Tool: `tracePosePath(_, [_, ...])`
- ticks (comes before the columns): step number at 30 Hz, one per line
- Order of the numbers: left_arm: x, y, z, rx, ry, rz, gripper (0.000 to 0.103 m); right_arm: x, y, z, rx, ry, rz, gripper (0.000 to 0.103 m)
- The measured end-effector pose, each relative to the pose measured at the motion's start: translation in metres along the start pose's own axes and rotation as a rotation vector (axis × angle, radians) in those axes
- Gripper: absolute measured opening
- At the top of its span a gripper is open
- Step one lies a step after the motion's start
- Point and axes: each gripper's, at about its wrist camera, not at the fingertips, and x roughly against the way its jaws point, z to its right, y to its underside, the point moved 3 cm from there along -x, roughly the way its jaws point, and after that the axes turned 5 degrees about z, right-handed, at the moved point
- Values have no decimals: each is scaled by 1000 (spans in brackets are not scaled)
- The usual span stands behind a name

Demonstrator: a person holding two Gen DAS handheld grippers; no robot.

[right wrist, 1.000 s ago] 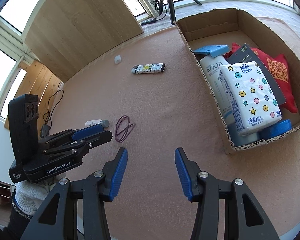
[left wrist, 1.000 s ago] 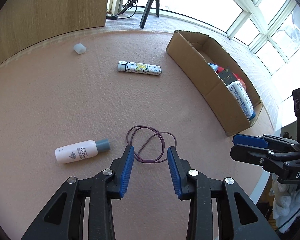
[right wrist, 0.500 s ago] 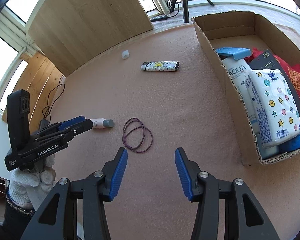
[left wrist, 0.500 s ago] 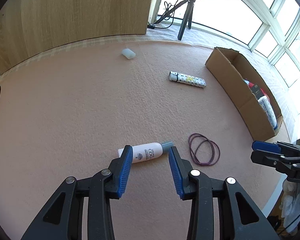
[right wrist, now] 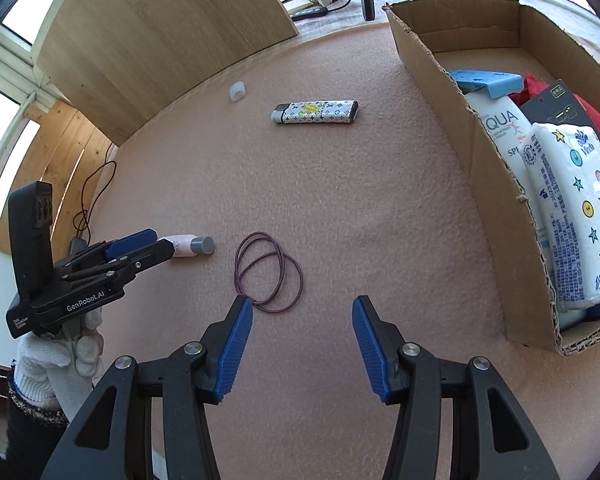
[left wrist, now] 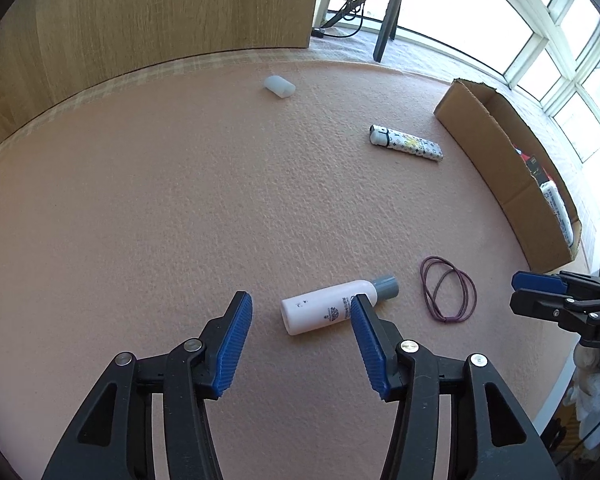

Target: Organize objects

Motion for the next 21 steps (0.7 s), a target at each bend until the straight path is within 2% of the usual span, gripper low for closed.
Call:
tracePosePath(5, [4, 21, 28, -74, 56, -29, 54, -3, -3, 0, 7, 8, -5, 48])
tracePosePath(7, [8, 25, 36, -99, 36, -11, 54, -5, -4, 0, 8, 12, -10, 48])
tracePosePath(12, [23, 12, 33, -60, 20, 50, 55, -8, -5, -1, 19, 22, -14, 48])
tracePosePath(14, [17, 4, 27, -49, 0, 44, 55, -10, -6, -1, 22, 27, -15, 48])
tracePosePath(21, [-5, 2, 31, -51, 9, 8, 53, -18, -11, -9, 72, 56, -18, 48])
